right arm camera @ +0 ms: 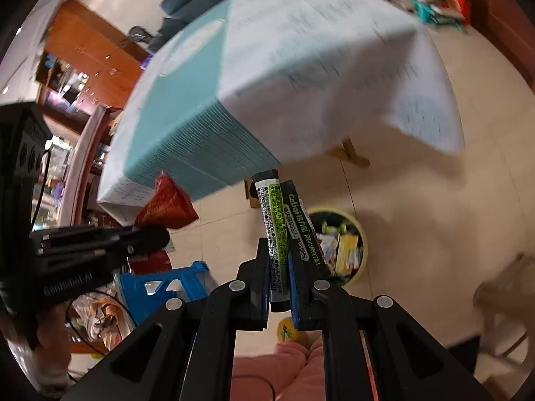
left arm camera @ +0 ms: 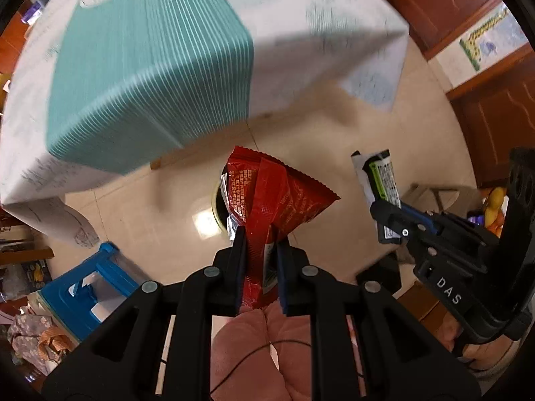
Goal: Collect trash
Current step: 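Carry the red snack bag and green-black wrapper in both tools over the black bin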
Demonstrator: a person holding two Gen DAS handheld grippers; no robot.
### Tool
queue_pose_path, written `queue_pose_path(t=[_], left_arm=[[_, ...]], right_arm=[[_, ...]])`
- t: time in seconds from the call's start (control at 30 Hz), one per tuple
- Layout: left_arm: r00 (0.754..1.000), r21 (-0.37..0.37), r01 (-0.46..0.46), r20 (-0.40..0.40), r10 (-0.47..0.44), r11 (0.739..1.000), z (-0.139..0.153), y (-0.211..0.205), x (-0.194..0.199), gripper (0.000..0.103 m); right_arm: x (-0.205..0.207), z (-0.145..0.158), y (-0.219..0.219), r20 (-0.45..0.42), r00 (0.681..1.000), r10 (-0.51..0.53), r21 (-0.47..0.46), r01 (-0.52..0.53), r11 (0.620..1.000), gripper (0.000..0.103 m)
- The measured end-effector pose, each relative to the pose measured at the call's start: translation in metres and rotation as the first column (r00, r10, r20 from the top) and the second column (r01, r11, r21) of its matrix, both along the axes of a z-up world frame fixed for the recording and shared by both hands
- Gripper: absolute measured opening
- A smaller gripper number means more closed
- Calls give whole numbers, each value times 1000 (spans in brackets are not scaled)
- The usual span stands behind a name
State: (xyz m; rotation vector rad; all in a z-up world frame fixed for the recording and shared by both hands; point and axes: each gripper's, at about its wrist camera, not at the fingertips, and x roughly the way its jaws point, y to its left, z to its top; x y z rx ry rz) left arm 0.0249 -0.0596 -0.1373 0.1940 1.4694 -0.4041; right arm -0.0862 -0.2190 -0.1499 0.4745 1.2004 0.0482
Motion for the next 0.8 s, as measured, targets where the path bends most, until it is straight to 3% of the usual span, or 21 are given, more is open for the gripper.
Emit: queue_pose_path(t=[0.43, 0.8], left_arm=[[997, -5, -52, -57, 51, 999, -150, 2, -2, 13], [991, 12, -68, -115, 69, 998, -269, -2, 13, 14]], right_arm=[[-16, -162, -3, -99, 981, -167, 10, 169, 986, 9], [0, -253, 1, -111, 975, -192, -21, 191, 981, 9]])
